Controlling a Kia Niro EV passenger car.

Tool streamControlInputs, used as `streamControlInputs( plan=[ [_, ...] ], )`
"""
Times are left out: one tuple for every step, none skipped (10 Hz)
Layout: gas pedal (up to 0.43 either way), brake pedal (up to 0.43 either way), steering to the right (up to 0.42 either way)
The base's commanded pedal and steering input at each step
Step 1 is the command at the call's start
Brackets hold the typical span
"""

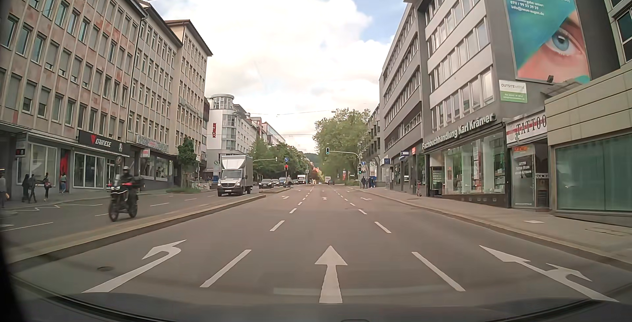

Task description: Follow the waypoints while adhering to traffic rules and regulations

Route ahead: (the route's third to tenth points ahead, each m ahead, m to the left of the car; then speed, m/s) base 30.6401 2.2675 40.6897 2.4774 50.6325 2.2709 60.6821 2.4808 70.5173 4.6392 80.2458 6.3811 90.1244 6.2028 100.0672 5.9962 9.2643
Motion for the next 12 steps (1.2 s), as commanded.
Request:
streamControlInputs(
  plan=[
    [0.157, 0.000, 0.000],
    [0.157, 0.000, -0.001],
    [0.157, 0.000, -0.001],
    [0.157, 0.000, -0.002],
    [0.150, 0.000, -0.002],
    [0.150, 0.000, -0.003],
    [0.138, 0.000, -0.004],
    [0.130, 0.000, -0.004],
    [0.098, 0.000, -0.004],
    [0.087, 0.000, -0.003],
    [0.087, 0.000, -0.004],
    [0.087, 0.000, -0.004]
  ],
)
